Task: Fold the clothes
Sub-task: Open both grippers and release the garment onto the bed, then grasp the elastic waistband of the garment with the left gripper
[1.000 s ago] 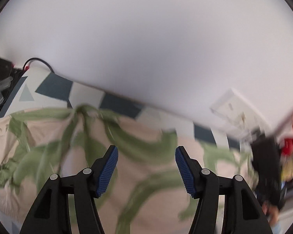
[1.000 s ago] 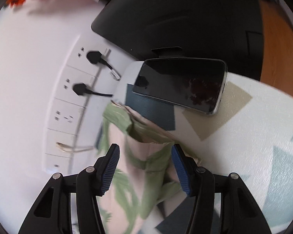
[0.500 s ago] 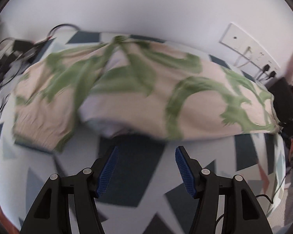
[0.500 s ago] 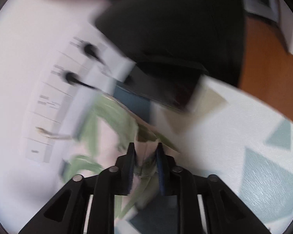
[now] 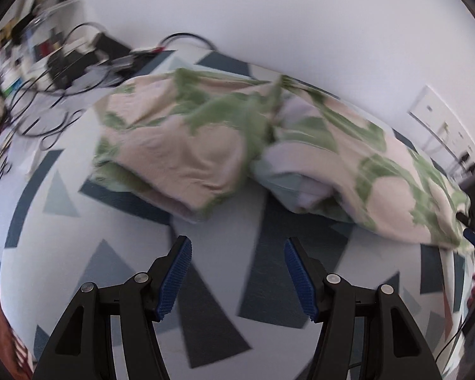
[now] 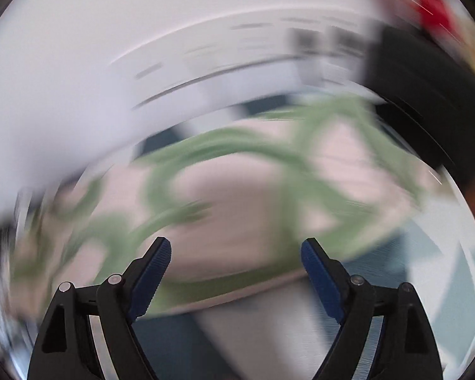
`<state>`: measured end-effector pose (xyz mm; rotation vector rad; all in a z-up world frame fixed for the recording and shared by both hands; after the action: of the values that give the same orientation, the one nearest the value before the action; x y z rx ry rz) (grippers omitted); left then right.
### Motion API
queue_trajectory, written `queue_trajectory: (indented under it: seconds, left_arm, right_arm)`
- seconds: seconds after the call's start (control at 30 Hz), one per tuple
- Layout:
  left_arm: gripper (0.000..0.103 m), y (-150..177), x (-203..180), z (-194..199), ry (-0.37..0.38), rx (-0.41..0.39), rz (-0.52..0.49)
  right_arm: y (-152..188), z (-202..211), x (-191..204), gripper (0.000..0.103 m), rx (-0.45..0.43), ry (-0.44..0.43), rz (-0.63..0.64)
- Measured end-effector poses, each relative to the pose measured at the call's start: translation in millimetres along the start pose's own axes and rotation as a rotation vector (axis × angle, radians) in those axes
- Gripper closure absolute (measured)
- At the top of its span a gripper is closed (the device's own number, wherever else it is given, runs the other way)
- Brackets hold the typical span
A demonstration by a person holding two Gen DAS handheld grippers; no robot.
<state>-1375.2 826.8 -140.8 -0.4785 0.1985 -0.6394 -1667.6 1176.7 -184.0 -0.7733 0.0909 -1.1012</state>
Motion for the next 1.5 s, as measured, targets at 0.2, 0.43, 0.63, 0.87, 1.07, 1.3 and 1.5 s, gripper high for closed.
queue_trajectory:
  seconds: [0.2, 0.43, 0.63, 0.87, 1.07, 1.3, 1.5]
  left_arm:
    - [0.043, -5, 52, -14, 0.009, 0.029, 0.21]
    - [0.043, -24, 54, -35, -0.043, 0.021, 0.156]
    - [0.043, -40, 62, -46, -0.027, 0.021, 0.167]
    - [0.043, -44, 63, -54, 0.009, 0.039, 0.151]
    - [0.077, -46, 61, -56, 0.068, 0.047, 0.141]
    - [0.093, -46, 61, -47, 0.08, 0.035, 0.099]
    - [0.098, -34, 74, -22, 0.111, 0.009, 0.088]
  right_arm:
    - [38, -25, 110, 0.017, 0.142, -0.17, 0.435]
    - [71, -44, 184, 0.017, 0.232, -0.261, 0.607]
    - [86, -59, 254, 0.017, 0.232, -0.368, 0.751]
    - [87, -94, 297, 0.017, 0.237, -0.352, 0.781]
    - [76, -110, 302, 0.05, 0.262, -0.316, 0.716]
    - [79, -99, 287, 0.085, 0.289, -0.302, 0.677]
    - [96, -75, 267, 0.088, 0.349, -0.324, 0.678]
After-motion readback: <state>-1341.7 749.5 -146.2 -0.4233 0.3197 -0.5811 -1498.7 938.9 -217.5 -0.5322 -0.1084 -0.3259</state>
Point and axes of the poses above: each gripper's, at about its wrist camera, not at the fingertips, and z roughly against the way its jaws point, x to its left, y to its underside, the point moved 3 cm from there along -z, roughly the way its jaws point, and after that the axes turned 10 degrees about -y, right-handed, at the moved point
